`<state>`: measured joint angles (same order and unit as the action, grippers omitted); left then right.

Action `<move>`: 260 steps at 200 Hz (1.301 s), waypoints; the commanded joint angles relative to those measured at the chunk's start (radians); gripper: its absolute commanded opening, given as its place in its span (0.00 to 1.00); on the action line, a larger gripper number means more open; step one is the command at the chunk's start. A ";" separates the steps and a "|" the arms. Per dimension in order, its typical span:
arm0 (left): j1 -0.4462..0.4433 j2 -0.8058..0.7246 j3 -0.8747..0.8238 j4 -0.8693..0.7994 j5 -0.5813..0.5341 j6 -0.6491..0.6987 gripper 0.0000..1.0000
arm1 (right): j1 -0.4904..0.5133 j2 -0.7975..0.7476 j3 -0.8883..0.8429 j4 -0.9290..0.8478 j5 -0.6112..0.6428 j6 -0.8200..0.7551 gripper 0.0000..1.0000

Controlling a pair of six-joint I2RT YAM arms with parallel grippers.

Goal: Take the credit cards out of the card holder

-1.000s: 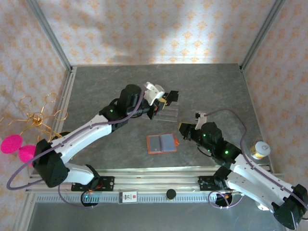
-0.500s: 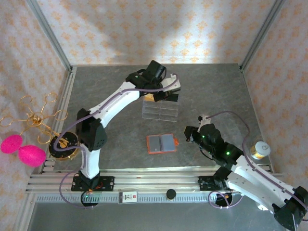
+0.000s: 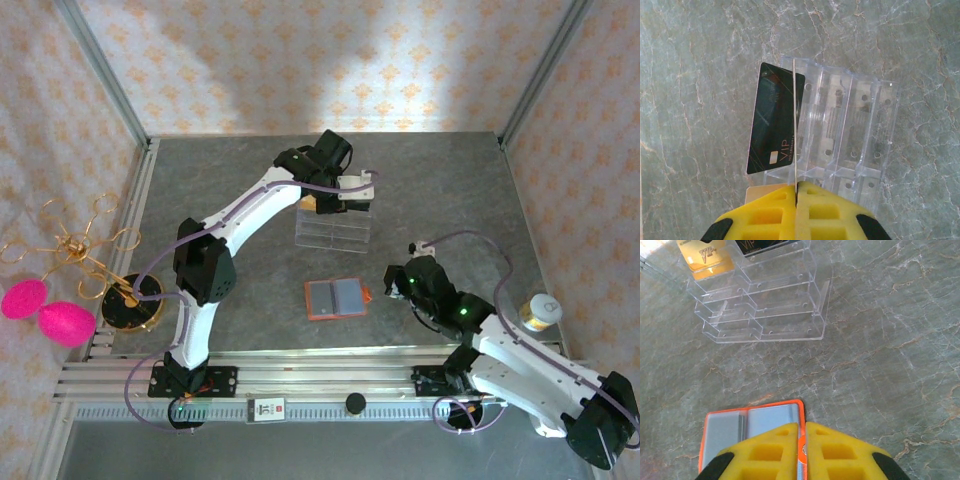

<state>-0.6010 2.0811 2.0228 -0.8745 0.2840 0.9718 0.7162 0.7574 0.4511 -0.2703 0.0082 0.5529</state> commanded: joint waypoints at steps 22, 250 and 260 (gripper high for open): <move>0.011 0.001 0.037 0.025 0.027 0.065 0.00 | -0.004 0.009 0.026 0.014 0.026 0.020 0.12; 0.014 0.041 -0.080 0.169 -0.046 0.054 0.00 | -0.008 0.029 0.024 0.038 0.029 0.013 0.12; 0.014 0.039 -0.085 0.181 -0.048 0.048 0.00 | -0.008 0.031 0.023 0.040 0.026 0.010 0.12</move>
<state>-0.5991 2.1212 1.9537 -0.7261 0.2523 1.0225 0.7162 0.7883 0.4515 -0.2527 0.0093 0.5613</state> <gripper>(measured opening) 0.043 0.119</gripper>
